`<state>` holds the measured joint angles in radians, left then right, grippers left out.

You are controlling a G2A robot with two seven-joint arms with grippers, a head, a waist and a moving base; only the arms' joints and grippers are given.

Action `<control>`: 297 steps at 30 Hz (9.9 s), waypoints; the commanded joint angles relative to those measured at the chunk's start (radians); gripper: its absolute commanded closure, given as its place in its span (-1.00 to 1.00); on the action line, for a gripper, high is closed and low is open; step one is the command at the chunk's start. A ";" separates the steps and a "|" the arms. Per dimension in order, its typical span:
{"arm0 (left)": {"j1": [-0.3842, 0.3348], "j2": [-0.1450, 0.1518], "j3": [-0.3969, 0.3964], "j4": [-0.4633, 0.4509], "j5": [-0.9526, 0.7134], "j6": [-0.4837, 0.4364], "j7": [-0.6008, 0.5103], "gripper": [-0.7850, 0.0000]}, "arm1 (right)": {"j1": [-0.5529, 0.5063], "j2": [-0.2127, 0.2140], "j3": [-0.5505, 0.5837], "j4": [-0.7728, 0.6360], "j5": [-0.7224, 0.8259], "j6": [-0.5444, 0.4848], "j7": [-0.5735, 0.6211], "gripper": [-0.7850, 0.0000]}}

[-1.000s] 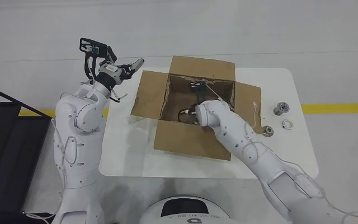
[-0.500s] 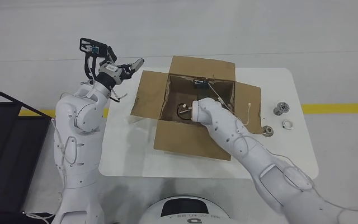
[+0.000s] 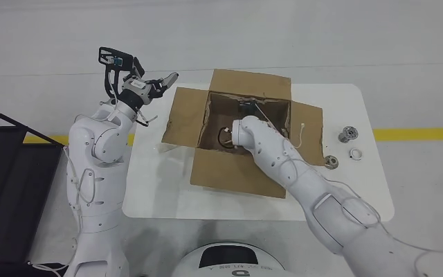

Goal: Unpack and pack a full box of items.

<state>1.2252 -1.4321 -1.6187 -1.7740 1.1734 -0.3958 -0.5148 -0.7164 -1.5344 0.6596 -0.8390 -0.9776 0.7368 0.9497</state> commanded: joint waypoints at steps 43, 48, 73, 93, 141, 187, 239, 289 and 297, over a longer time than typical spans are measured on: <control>0.000 0.000 -0.001 0.000 -0.001 0.000 0.000 -1.00 | -0.554 0.144 0.404 -0.717 -0.248 -0.159 -0.221 0.79; 0.000 0.000 -0.001 0.000 -0.001 0.000 0.000 -1.00 | -0.518 0.147 0.399 -0.751 -0.327 -0.173 -0.053 -0.42; 0.000 0.000 -0.001 0.000 -0.001 0.000 0.000 -1.00 | -0.443 0.125 0.507 -0.759 -0.067 -0.092 0.218 -1.00; 0.000 0.000 -0.001 0.000 -0.001 0.000 0.000 -1.00 | -0.318 0.081 0.455 -0.402 -0.054 0.006 0.128 0.00; 0.000 0.000 -0.001 0.000 -0.001 0.000 0.000 -1.00 | -0.317 0.043 0.425 -0.431 -0.204 -0.029 0.163 0.10; 0.000 0.000 -0.001 0.000 -0.001 0.000 0.000 -1.00 | -0.489 0.019 0.498 -0.682 -0.393 -0.074 0.168 0.44; 0.000 0.000 -0.001 0.000 -0.001 0.000 0.000 -1.00 | -0.431 -0.159 0.461 -0.463 -0.683 -0.004 0.138 1.00; 0.000 0.000 -0.001 0.000 -0.001 0.000 0.000 -1.00 | -1.294 -0.080 1.085 -1.395 0.071 -0.324 -0.780 1.00; 0.000 0.000 -0.001 0.000 -0.001 0.000 0.000 -1.00 | -1.082 -0.050 1.185 -1.189 0.034 -0.268 -0.478 1.00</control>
<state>1.2252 -1.4321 -1.6187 -1.7740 1.1734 -0.3958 -0.5148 -1.8249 -1.5882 1.8357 -2.0528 -0.9376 0.4659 0.4325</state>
